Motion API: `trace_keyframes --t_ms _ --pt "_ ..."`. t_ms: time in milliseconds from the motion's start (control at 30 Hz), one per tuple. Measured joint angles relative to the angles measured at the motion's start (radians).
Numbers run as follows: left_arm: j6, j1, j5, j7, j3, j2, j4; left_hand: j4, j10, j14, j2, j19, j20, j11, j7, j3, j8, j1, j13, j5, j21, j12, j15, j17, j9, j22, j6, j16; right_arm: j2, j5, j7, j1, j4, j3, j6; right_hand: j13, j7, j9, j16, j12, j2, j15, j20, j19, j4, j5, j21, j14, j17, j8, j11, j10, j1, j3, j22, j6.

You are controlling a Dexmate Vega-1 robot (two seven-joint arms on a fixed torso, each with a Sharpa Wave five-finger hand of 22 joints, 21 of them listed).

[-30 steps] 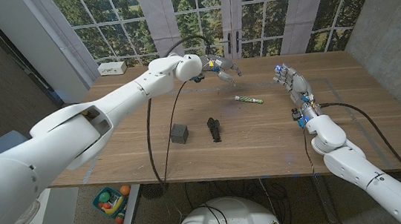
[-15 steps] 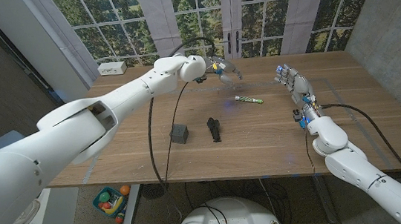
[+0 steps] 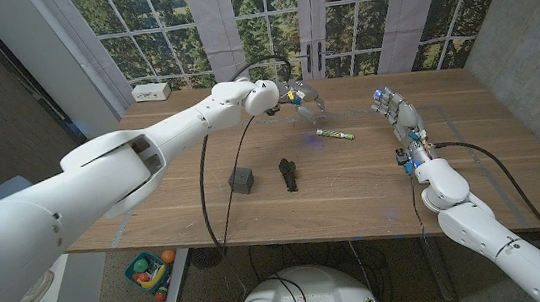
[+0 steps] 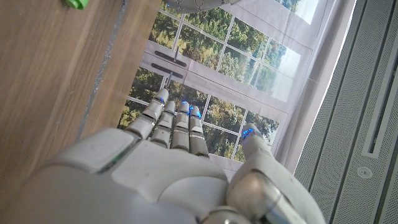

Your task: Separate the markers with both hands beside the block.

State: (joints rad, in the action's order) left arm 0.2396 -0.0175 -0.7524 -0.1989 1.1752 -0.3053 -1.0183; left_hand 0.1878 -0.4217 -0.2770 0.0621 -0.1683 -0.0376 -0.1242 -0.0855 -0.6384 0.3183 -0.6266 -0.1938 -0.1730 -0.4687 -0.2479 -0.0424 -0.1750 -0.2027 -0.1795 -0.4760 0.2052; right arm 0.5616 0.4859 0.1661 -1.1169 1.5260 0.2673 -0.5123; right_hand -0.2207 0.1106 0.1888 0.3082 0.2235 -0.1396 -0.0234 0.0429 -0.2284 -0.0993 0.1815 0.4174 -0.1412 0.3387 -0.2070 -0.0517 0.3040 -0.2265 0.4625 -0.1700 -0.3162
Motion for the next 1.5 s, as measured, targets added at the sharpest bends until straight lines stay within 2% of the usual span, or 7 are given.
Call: trace_keyframes --t_ms 133,267,467,533,1000,1267,1500 --pt "0.012 0.002 0.001 0.028 0.012 0.012 0.028 -0.001 -0.025 -0.044 0.015 -0.008 0.0 -0.021 0.03 0.021 -0.007 -0.046 0.0 0.0 0.011 0.001 0.001 0.0 0.001 0.0 0.033 0.007 -0.002 0.002 -0.001 -0.001 -0.005 -0.001 -0.004 0.0 0.0 0.0 0.0 0.0 0.0 0.0 0.0 0.0 0.0 0.0 0.0 0.0 0.003 0.0 0.0 0.0 0.0 0.0 0.0 0.0" --pt "0.016 0.006 0.002 0.047 0.024 0.025 0.056 -0.003 -0.055 -0.05 0.021 -0.018 0.008 -0.048 0.031 0.035 -0.013 -0.084 0.003 0.0 0.016 0.004 -0.002 0.003 0.003 0.0 0.043 0.008 -0.004 0.004 -0.002 -0.003 -0.007 -0.002 -0.008 0.0 0.0 0.0 0.0 0.0 0.0 -0.006 0.0 0.0 0.003 0.0 -0.007 -0.006 0.003 0.0 0.0 0.0 0.0 -0.006 0.0 0.0" --pt "0.026 0.013 0.0 0.078 0.042 0.045 0.09 -0.009 -0.197 -0.067 0.027 -0.034 0.023 -0.087 0.02 0.071 0.007 -0.151 0.005 0.0 0.037 -0.008 0.0 0.003 0.008 0.0 -0.049 0.002 -0.005 0.007 -0.003 -0.005 -0.011 -0.005 -0.013 0.0 0.0 0.0 0.0 0.0 0.0 -0.006 0.007 -0.007 0.0 0.0 -0.007 -0.006 0.003 0.0 0.0 0.0 0.0 -0.009 0.0 0.0" --pt "0.03 0.016 0.0 0.092 0.048 0.054 0.106 -0.011 -0.232 -0.082 0.025 -0.041 0.03 -0.092 0.019 0.083 0.015 -0.161 0.008 0.0 0.038 -0.008 0.0 0.003 0.008 0.0 -0.085 0.002 -0.006 0.008 -0.003 -0.007 -0.014 -0.007 -0.015 0.0 0.0 0.0 0.0 0.0 0.015 -0.006 0.007 -0.007 0.0 0.0 -0.007 -0.006 0.003 0.0 0.0 0.0 0.015 -0.009 0.0 0.0" --pt "0.039 0.027 0.006 0.16 0.087 0.105 0.199 -0.012 -0.252 -0.093 0.031 -0.048 0.038 -0.093 0.024 0.1 0.018 -0.178 0.008 0.0 0.047 -0.008 0.001 0.003 0.012 0.0 -0.113 0.002 -0.01 0.019 -0.016 -0.009 -0.032 -0.01 -0.031 0.0 0.0 0.0 0.0 0.0 0.002 -0.005 0.007 -0.007 0.004 0.0 -0.011 -0.006 0.003 0.0 0.0 0.0 0.026 -0.013 0.0 0.0" --pt "0.045 0.031 0.016 0.205 0.113 0.141 0.266 -0.014 -0.284 -0.104 0.039 -0.058 0.047 -0.097 -0.005 0.117 0.019 -0.186 0.006 0.0 0.051 -0.003 0.001 0.003 0.012 0.0 -0.162 0.002 -0.011 0.026 -0.026 -0.004 -0.044 -0.012 -0.039 0.0 0.004 0.0 0.0 0.0 0.003 -0.005 0.007 -0.007 0.004 0.0 -0.011 -0.006 0.003 0.0 0.0 0.0 0.026 -0.013 0.0 -0.003" --pt "0.059 0.038 0.026 0.241 0.136 0.177 0.334 -0.019 -0.32 -0.114 0.032 -0.072 0.05 -0.097 -0.002 0.127 0.022 -0.193 0.005 0.0 0.051 -0.003 0.001 0.001 0.012 0.0 -0.191 0.006 -0.012 0.032 -0.033 0.0 -0.053 -0.012 -0.044 0.0 0.004 0.0 0.0 0.0 0.002 -0.005 0.007 -0.007 0.004 0.0 -0.019 -0.006 0.002 0.0 0.0 0.0 0.026 -0.013 0.0 -0.003"
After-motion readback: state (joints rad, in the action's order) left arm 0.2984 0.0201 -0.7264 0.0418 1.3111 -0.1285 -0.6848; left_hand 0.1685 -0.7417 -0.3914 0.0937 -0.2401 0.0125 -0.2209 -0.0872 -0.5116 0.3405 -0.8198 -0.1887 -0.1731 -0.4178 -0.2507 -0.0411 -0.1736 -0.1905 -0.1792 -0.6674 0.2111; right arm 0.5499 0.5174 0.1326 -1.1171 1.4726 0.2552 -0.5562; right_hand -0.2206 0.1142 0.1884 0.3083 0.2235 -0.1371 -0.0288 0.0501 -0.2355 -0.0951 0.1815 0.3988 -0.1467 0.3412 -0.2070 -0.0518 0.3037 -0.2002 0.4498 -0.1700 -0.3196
